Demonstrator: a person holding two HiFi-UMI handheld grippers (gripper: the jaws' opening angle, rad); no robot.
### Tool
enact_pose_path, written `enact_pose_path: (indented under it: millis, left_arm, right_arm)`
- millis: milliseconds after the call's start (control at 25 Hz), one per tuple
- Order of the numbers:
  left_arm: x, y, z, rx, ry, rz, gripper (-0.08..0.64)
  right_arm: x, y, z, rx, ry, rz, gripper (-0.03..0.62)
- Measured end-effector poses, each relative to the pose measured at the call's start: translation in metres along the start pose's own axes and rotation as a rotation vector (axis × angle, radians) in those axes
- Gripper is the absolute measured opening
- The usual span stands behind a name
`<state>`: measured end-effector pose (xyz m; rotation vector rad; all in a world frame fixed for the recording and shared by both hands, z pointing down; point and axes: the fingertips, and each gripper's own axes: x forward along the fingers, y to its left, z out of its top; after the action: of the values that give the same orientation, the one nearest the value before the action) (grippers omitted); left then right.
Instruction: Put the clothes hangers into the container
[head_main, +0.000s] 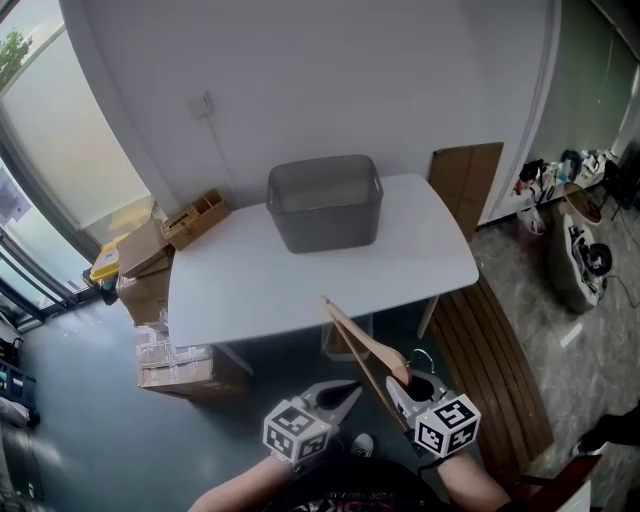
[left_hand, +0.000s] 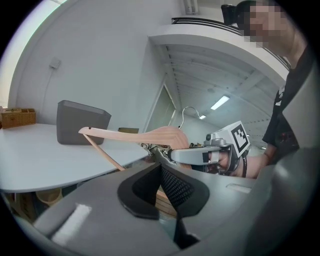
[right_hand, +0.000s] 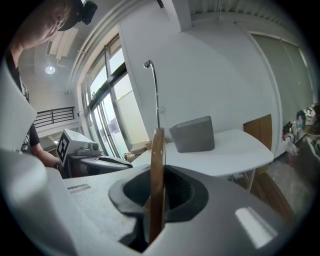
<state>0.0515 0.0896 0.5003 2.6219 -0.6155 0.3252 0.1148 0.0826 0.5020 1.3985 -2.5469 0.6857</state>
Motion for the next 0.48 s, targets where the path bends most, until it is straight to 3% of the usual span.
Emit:
enact_pose_path:
  millis: [480]
  left_arm:
    - [0.021, 0.057, 0.048, 0.012, -0.034, -0.043, 0.005]
  right_arm:
    - [0.049, -0.025, 0.033, -0.017, 0.009, -0.040, 0.057]
